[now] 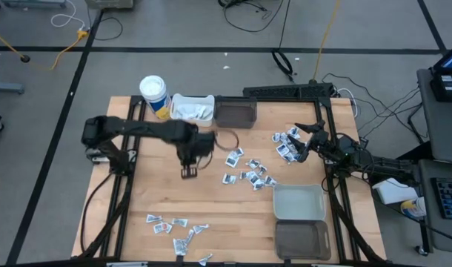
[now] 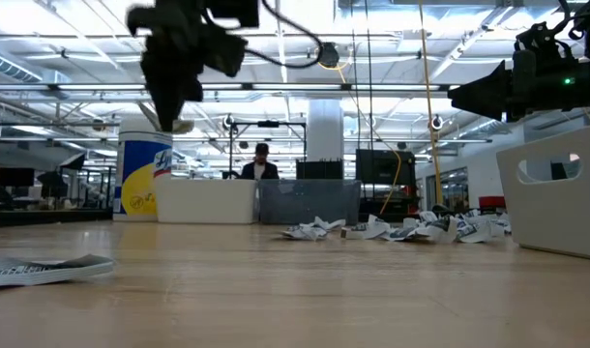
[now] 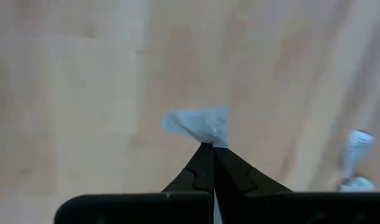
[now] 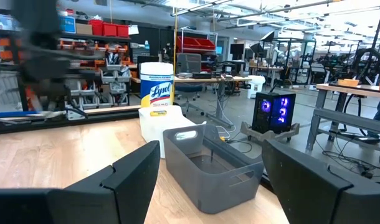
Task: Pick & Place First Aid Supplies
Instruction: Put the green bandage into the white bin
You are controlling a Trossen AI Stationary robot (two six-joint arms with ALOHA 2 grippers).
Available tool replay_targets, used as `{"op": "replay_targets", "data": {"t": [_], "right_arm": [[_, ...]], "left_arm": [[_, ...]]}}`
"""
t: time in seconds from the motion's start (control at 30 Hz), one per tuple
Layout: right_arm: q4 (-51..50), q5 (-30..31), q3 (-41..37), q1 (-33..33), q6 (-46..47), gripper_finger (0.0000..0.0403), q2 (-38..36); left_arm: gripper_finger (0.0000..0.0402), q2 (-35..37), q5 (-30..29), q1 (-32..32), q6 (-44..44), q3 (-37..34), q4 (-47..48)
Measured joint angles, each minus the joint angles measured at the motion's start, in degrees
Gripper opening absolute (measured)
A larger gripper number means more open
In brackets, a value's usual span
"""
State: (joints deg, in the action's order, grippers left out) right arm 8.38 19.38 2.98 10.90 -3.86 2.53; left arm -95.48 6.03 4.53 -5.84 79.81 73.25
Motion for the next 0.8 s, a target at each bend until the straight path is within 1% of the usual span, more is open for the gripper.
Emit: {"op": "replay_targets", "data": {"t": [0.17,0.37,0.6,0.8], "right_arm": [[0.0,0.02,-0.02,-0.02,0.0,0.0279,0.02],[0.0,0.01,-0.01,-0.02,0.0,0.0279,0.01],[0.0,0.02,0.0,-0.01,0.0,0.0279,0.0],[0.0,0.02,-0.02,0.0,0.0,0.0279,0.0]], "left_arm": [[0.0,-0.51,-2.01,9.6,7.26,0.59,0.1],[0.0,-4.75,-2.0,20.9,14.16,4.93,0.09],[0.0,-12.93,-1.53,31.91,18.63,13.58,1.23],[0.0,-21.04,-1.01,38.18,20.99,23.07,3.97]]}}
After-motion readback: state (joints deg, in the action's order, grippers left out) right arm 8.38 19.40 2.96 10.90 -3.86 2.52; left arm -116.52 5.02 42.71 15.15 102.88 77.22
